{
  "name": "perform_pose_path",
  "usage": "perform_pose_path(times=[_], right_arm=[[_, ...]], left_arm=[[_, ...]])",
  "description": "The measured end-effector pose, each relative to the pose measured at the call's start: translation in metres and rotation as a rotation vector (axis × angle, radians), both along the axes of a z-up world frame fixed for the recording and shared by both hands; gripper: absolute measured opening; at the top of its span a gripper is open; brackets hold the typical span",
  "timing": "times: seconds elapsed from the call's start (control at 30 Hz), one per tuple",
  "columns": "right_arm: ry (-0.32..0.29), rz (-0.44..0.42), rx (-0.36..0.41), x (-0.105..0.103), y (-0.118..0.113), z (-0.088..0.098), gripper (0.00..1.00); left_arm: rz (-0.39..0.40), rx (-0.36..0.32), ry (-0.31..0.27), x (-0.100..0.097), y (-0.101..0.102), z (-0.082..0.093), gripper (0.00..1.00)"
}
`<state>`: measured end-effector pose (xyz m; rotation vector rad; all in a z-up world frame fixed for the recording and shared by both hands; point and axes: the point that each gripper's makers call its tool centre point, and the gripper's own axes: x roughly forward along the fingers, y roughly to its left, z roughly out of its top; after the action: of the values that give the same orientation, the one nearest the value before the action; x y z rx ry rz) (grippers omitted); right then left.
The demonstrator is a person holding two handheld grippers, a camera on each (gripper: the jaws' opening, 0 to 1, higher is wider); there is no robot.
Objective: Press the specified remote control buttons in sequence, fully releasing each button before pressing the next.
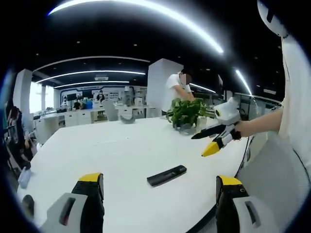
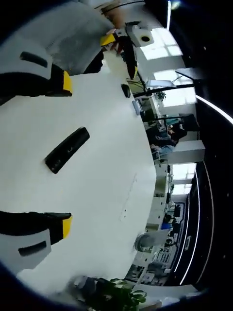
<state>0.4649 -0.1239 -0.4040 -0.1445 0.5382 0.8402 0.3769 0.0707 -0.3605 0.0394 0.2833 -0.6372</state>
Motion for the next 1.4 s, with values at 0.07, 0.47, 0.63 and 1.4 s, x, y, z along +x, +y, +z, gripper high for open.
perform_pose_path(times=[0.07,0.47,0.63,1.4], right_arm=[[-0.012,-0.009,0.009,-0.006,-0.001,0.006,1.0],[-0.044,-0.09,0.061,-0.052,-0.015,0.033,1.0],[-0.088,-0.116,0.039,-0.061,-0.026,0.046,1.0],[-0.182,-0.131,0.001,-0.081,-0.04,0.045,0.94]], left_arm=[[-0.006,0.001,0.003,0.0,0.001,-0.002,1.0],[-0.007,0.01,-0.001,0.001,0.008,-0.006,1.0],[-0.003,0.021,-0.002,0.001,0.007,-0.006,1.0],[0.037,0.08,-0.053,0.002,0.01,0.001,1.0]])
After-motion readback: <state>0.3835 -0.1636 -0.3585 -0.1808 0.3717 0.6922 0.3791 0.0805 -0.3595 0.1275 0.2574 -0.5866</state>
